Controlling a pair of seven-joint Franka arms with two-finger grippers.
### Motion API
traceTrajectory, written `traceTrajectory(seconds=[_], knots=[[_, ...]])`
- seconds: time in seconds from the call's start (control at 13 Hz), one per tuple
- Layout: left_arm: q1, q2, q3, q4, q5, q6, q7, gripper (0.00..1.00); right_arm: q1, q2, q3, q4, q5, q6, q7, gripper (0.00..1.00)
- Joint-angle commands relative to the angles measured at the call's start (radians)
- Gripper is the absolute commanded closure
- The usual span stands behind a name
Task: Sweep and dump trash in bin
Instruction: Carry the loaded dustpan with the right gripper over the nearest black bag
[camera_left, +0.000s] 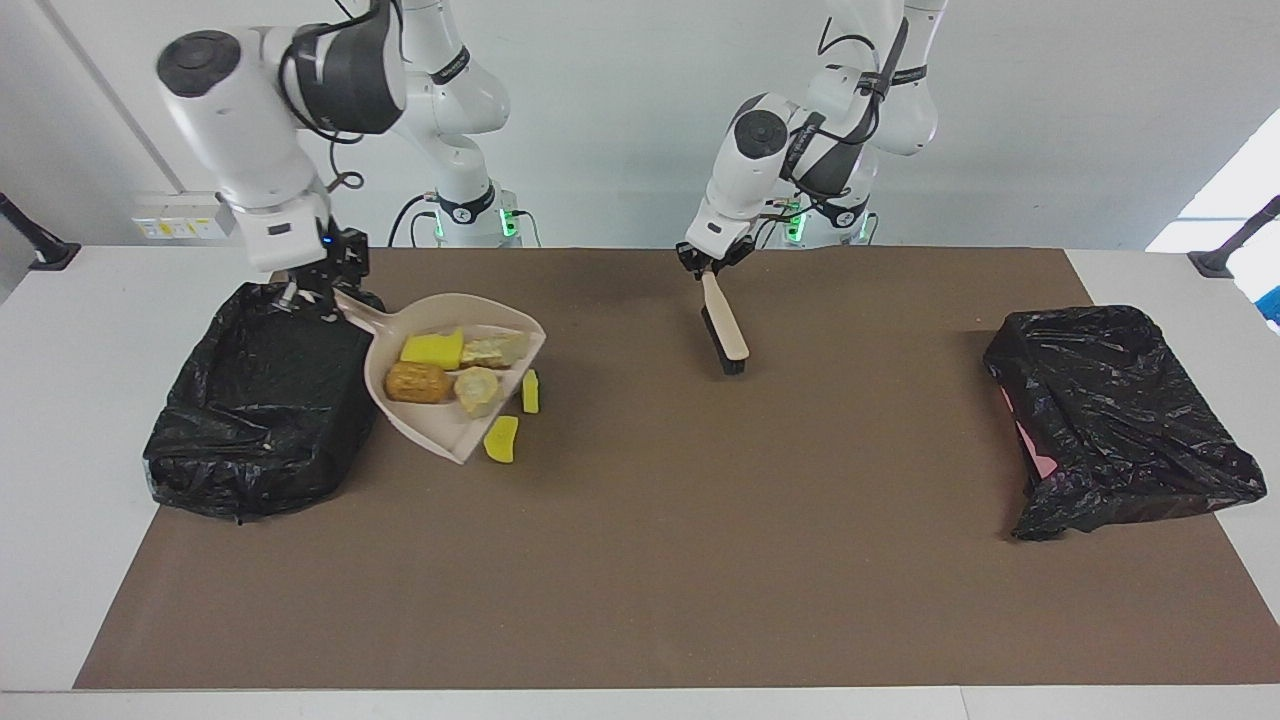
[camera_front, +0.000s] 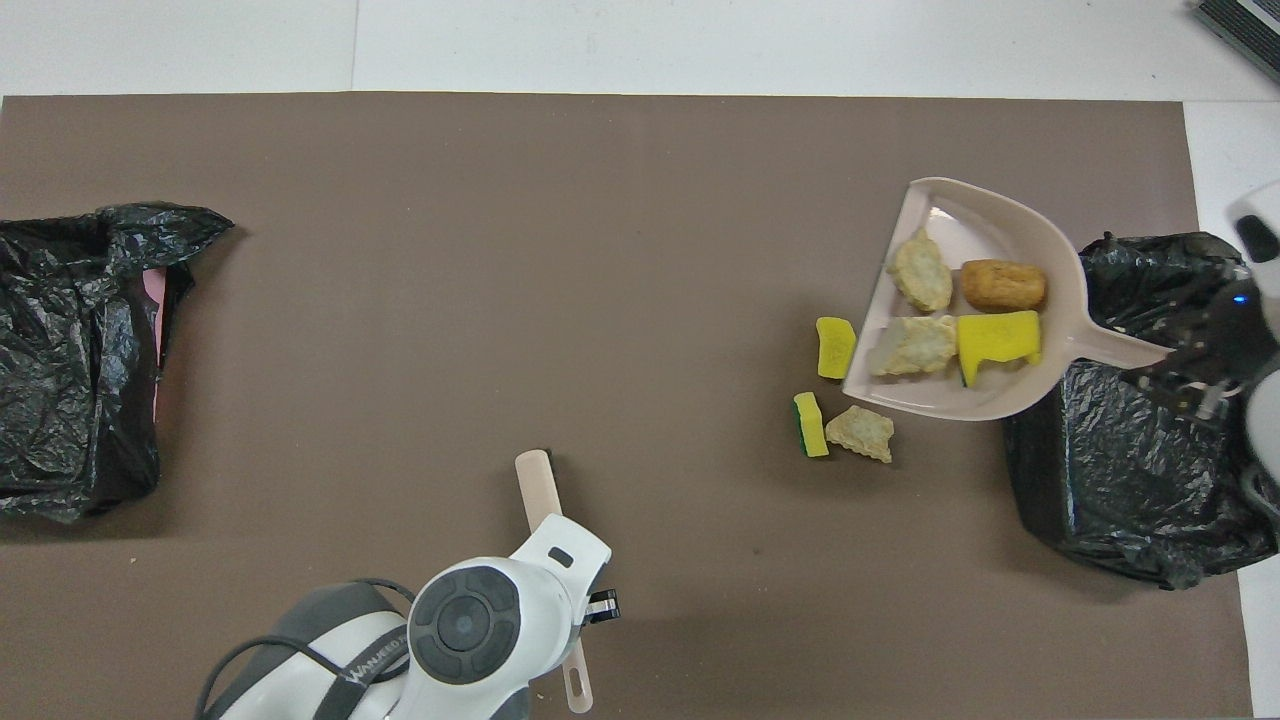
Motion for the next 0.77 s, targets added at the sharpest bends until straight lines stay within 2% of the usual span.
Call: traceTrajectory(seconds=[0.0,0.15,0.23,0.46,0.62,0.69], knots=[[-0.074,-0.033,0.017,-0.099,0.019,0.112,-0.044,1.00,-0.173,-0.009,0.012,-0.022,-0.099,0.053,-0.150,1.00],[-0.083,-0.034,0.017,-0.107,0.019,0.110,-0.036,0.96,-0.267,-0.016,0.011,-0.022,-0.190,0.081,-0.248,1.00],[-0.071,-0.024,0.018,-0.097,0.019,0.106,-0.021,0.01,-0.296,-0.024,0.011,-0.029,-0.234,0.089,-0.259,1.00],[0.010,0.004,0.022,-0.028,0.019,0.077,-0.022,0.00,-0.300,-0.047,0.011,-0.109,-0.430,0.121,-0.287,1.00],[0.090,0.016,0.023,0.053,0.025,0.011,-0.021,0.00,-0.303,-0.049,0.009,-0.176,-0.481,0.176,-0.342,1.00],[0.140,0.021,0.022,0.086,0.061,-0.014,0.000,0.00,-0.293,-0.049,0.011,-0.174,-0.513,0.170,-0.356,1.00]])
